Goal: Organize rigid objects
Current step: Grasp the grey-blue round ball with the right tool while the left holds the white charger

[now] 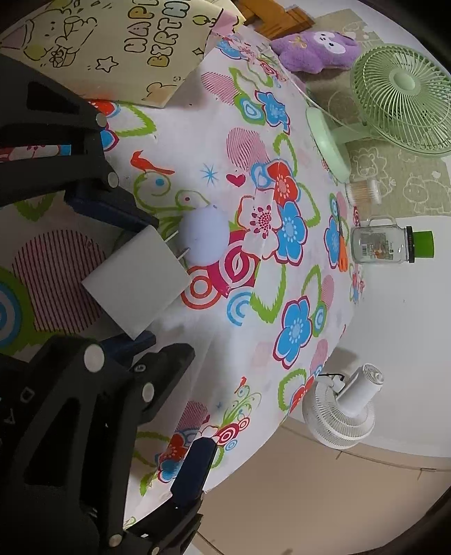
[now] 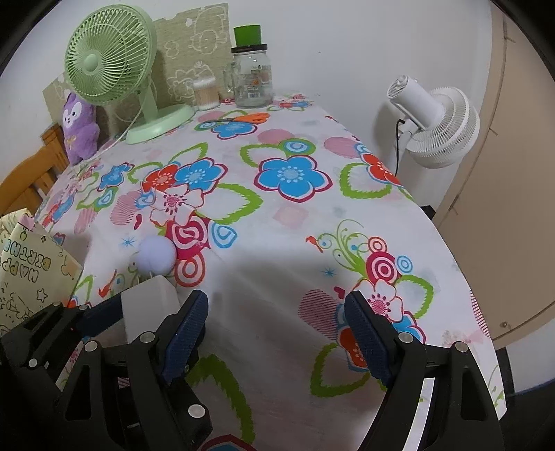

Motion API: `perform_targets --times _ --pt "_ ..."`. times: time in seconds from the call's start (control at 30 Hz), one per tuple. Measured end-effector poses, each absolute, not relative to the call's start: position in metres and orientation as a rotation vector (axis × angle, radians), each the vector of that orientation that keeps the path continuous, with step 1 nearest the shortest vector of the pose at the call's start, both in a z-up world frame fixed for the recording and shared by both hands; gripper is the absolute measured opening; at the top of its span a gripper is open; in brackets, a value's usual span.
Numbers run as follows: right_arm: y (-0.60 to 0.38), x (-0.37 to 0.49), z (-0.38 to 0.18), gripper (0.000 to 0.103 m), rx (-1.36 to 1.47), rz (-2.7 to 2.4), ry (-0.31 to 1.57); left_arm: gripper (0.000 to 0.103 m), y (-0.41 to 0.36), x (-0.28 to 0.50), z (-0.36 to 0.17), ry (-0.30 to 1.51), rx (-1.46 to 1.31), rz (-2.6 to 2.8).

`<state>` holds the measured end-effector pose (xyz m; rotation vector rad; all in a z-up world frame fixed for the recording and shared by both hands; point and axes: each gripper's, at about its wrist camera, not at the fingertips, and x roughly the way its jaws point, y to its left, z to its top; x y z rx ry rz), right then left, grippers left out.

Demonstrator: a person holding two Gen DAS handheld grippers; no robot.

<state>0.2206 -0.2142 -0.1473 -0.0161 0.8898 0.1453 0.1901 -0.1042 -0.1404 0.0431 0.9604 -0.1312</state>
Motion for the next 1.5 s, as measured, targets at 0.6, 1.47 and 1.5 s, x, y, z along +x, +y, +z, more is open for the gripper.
perform_targets --times 0.6,1.47,1.5 --pt "-0.169 0.229 -0.147 0.083 -0.078 0.254 0.892 0.060 -0.064 0.187 -0.139 0.974 -0.005 -0.033" --pt "-0.134 0.262 -0.159 0.040 -0.150 0.371 0.900 0.060 -0.043 0.197 -0.141 0.951 -0.031 0.018" --pt "-0.134 0.261 -0.159 0.040 -0.149 0.370 0.899 0.060 -0.044 0.197 -0.141 0.951 -0.029 0.017"
